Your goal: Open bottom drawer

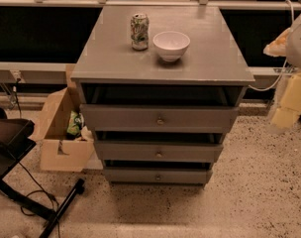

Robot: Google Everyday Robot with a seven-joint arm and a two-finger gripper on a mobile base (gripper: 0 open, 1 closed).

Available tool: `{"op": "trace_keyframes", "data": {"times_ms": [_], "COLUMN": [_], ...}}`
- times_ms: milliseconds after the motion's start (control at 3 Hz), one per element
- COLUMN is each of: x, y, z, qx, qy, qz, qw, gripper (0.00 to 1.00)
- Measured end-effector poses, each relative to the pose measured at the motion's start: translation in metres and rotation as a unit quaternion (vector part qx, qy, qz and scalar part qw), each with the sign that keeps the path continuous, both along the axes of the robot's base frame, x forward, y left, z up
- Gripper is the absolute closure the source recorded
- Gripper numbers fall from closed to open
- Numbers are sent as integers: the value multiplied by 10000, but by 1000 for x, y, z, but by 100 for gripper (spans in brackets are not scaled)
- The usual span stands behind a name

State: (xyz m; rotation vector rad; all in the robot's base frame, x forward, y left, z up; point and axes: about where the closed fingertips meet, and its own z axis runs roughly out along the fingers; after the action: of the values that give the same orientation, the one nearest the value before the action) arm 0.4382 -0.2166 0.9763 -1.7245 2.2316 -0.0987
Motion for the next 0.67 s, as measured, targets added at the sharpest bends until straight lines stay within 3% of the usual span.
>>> {"op": "trace_keyframes", "data": {"times_ms": [333, 667], "x": [0, 2], "y": [0, -1], "z": [0, -38], "qx": [0, 54], "qy": [0, 157], "qz": [0, 26], "qw": [10000, 9999], "gripper": [0, 0]}}
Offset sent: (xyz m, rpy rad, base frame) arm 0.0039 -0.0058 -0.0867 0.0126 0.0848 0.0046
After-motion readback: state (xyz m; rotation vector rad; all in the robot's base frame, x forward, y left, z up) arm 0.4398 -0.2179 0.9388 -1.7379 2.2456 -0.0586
